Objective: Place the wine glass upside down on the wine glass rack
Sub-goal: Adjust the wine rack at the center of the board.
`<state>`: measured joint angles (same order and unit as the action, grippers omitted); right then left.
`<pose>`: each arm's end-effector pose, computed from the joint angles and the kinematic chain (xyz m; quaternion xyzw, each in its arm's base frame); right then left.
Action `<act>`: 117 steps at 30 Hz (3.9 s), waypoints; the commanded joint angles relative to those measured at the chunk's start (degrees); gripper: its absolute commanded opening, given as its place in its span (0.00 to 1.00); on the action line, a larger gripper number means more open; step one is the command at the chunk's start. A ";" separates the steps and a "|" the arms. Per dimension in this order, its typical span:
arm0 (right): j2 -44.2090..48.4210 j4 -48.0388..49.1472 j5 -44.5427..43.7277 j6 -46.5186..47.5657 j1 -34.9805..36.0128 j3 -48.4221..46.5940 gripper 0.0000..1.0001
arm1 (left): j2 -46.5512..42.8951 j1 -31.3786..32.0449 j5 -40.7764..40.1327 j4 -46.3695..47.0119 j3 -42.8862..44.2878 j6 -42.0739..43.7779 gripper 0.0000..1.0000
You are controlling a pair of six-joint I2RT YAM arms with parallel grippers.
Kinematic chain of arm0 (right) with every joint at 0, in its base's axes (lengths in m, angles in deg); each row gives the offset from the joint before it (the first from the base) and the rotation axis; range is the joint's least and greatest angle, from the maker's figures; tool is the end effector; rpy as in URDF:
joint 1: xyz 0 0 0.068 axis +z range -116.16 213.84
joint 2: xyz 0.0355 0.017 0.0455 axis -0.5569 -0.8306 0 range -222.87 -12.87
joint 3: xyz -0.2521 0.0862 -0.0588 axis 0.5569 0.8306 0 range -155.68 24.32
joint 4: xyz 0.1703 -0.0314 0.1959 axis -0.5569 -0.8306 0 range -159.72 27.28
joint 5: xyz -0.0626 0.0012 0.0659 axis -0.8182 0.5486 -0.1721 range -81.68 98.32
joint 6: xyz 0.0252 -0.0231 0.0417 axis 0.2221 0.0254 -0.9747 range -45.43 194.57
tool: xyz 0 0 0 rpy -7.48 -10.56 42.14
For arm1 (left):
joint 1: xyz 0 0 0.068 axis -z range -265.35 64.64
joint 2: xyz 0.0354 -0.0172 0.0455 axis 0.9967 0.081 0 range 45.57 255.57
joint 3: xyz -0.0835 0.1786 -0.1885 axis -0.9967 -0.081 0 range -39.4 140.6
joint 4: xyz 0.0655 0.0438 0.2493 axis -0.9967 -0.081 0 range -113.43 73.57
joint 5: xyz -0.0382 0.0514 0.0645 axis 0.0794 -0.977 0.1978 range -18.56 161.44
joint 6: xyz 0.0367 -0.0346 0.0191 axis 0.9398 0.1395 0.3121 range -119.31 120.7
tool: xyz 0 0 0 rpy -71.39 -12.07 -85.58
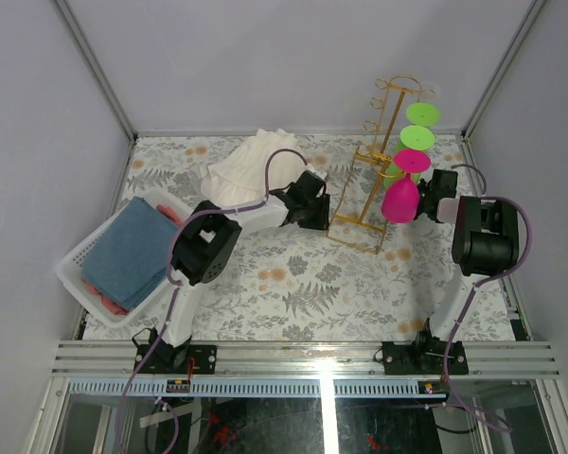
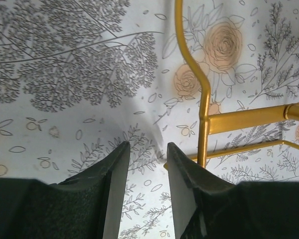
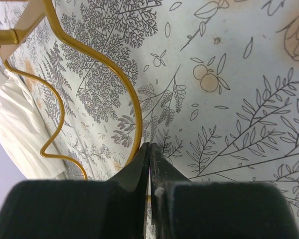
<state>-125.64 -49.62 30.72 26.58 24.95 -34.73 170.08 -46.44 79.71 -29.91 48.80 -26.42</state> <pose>0.3941 -0.0479 0.1254 0.3531 0.8224 0.3034 0.3271 0.3649 -0.3011 0.1509 0.1209 0.9291 -0.2436 0.2506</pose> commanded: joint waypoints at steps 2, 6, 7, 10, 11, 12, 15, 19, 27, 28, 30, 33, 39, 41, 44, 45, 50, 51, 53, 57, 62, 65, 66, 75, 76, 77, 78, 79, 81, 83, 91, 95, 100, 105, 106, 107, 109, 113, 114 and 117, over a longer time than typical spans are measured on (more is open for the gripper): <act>-0.67 -0.51 2.48 2.25 2.40 -2.58 0.00 | -1.14 3.05 -0.51 3.12 -1.30 -1.27 0.35; -0.60 -0.71 2.48 2.90 3.09 -2.24 0.00 | -1.53 4.07 -0.92 4.67 -3.02 -1.70 0.35; -0.57 -0.79 2.50 3.02 3.27 -2.17 0.00 | -1.63 4.43 -0.90 4.97 -3.25 -1.71 0.35; -0.63 -1.20 2.63 3.80 3.90 -2.18 0.00 | -1.52 5.45 -1.07 5.04 -3.51 -1.69 0.36; -0.67 -1.30 2.83 4.05 4.06 -2.15 0.00 | -1.47 5.83 -1.14 5.16 -3.68 -1.76 0.36; -0.63 -1.36 2.90 4.28 4.21 -2.13 0.00 | -1.58 6.25 -1.26 5.24 -3.92 -1.86 0.36; -0.59 -1.48 3.09 4.62 4.55 -2.13 0.00 | -2.18 7.30 -1.82 5.76 -5.08 -2.30 0.36; -0.66 -1.67 3.51 5.00 4.90 -2.51 0.00 | -2.93 8.37 -2.40 6.59 -6.88 -3.08 0.36; -1.60 -2.35 4.33 6.14 6.78 -3.90 0.00 | -2.93 10.62 -2.58 7.31 -8.59 -4.11 0.36; -1.72 -2.25 4.34 6.16 6.97 -3.98 0.00 | -2.81 10.86 -2.49 7.44 -8.76 -4.29 0.36; -1.99 -2.26 4.33 6.28 7.32 -4.10 0.00 | -2.80 11.45 -2.38 7.58 -9.09 -4.56 0.36; -2.44 -2.29 4.51 6.31 7.73 -4.20 0.00 | -3.24 12.24 -2.60 8.38 -10.72 -5.06 0.35; -3.10 -2.20 4.22 6.69 7.83 -3.91 0.00 | -3.32 13.11 -2.48 9.76 -13.53 -6.10 0.35; -3.23 -2.19 4.00 6.93 7.79 -3.81 0.00 | -3.11 13.16 -2.58 9.87 -13.88 -6.11 0.35; -3.04 -2.17 3.24 7.43 7.83 -3.51 0.00 | -3.27 13.22 -2.77 9.92 -14.63 -6.03 0.35; -2.92 -2.16 2.86 7.54 7.82 -3.38 0.00 | -3.43 13.19 -2.93 9.95 -14.90 -6.02 0.35; -2.67 -1.29 2.31 7.85 7.83 -2.61 0.00 | -4.43 13.17 -3.78 10.60 -16.94 -6.17 0.36; -2.69 -1.12 2.30 8.07 7.83 -2.51 0.00 | -4.71 13.19 -3.92 10.81 -17.37 -6.26 0.35; -2.54 -1.04 2.30 8.74 7.75 -2.32 0.00 | -5.18 13.18 -4.11 11.24 -18.52 -6.44 0.35; -2.23 -0.66 2.86 9.14 6.10 -1.69 0.00 | -6.85 13.14 -5.83 11.60 -20.57 -6.46 0.36; -1.36 -0.49 2.54 9.56 3.74 -0.79 0.06 | -8.15 13.11 -6.93 11.80 -21.78 -6.37 0.36; -0.77 -0.53 2.33 10.05 2.45 -0.33 0.09 | -8.30 13.13 -7.23 11.70 -22.00 -6.29 0.36; -0.56 -0.53 2.26 10.15 1.99 -0.23 0.10 | -8.36 13.18 -7.22 11.71 -22.07 -6.28 0.36; 1.33 -1.29 0.98 10.22 -1.32 -0.11 0.22 | -10.17 13.13 -8.54 11.89 -23.51 -6.20 0.39; 1.63 -1.54 0.84 10.20 -1.81 -0.11 0.23 | -10.39 13.05 -8.66 11.89 -23.69 -6.20 0.40; 1.92 -1.76 0.67 10.13 -2.35 -0.10 0.24 | -10.59 13.04 -8.83 11.75 -23.88 -6.20 0.41; 2.31 -2.12 0.31 10.11 -3.04 -0.22 0.26 | -10.96 13.04 -9.05 11.80 -24.03 -6.20 0.42; 2.77 -2.50 -0.16 10.12 -3.74 -0.17 0.28 | -11.40 13.08 -9.31 11.78 -24.27 -6.20 0.43; 3.96 -3.53 -1.44 10.26 -5.39 -0.06 0.30 | -12.64 12.98 -10.03 12.00 -25.24 -6.41 0.46; 5.63 -4.65 -3.22 10.24 -7.20 0.60 0.33 | -14.41 12.96 -10.97 12.20 -26.10 -6.62 0.50; 19.04 -5.99 -10.93 8.63 -13.85 9.11 0.41 | -22.62 11.84 -15.72 11.32 -30.08 -8.08 0.61; 25.06 -5.13 -6.16 5.90 -16.54 13.84 0.49 | -28.93 10.83 -18.30 9.86 -32.19 -8.89 0.69; 35.84 3.36 0.36 -0.08 -17.48 25.35 0.59 | -38.44 9.39 -21.98 6.19 -32.73 -7.64 0.81; 49.03 -3.20 -2.65 -2.55 -17.48 32.71 0.61 | -46.58 8.01 -25.13 0.03 -30.36 -4.41 0.90; 52.37 -4.75 -3.57 -2.90 -17.42 34.29 0.60 | -47.98 7.83 -25.76 -0.98 -29.91 -3.63 0.93; 56.24 -6.33 -4.57 -3.24 -17.35 35.98 0.60 | -49.23 7.65 -26.42 -2.22 -29.27 -2.95 0.95; 65.24 -10.24 -6.74 -4.15 -16.92 38.90 0.59 | -51.18 7.10 -27.30 -4.62 -28.11 -1.36 1.00; 78.98 -19.38 -7.80 -6.38 -15.64 42.97 0.57 | -54.64 6.19 -28.25 -8.56 -26.05 1.50 1.00; 81.47 -21.03 -7.55 -7.38 -15.31 44.03 0.56 | -55.59 6.06 -28.53 -9.11 -25.77 2.13 1.00; 86.31 -22.34 -5.93 -10.98 -13.65 46.70 0.53 | -58.17 5.75 -29.83 -9.89 -25.90 4.16 1.00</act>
<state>-43.92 -65.77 24.40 20.81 9.33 9.18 114.89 -40.10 53.46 -36.75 21.13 -26.59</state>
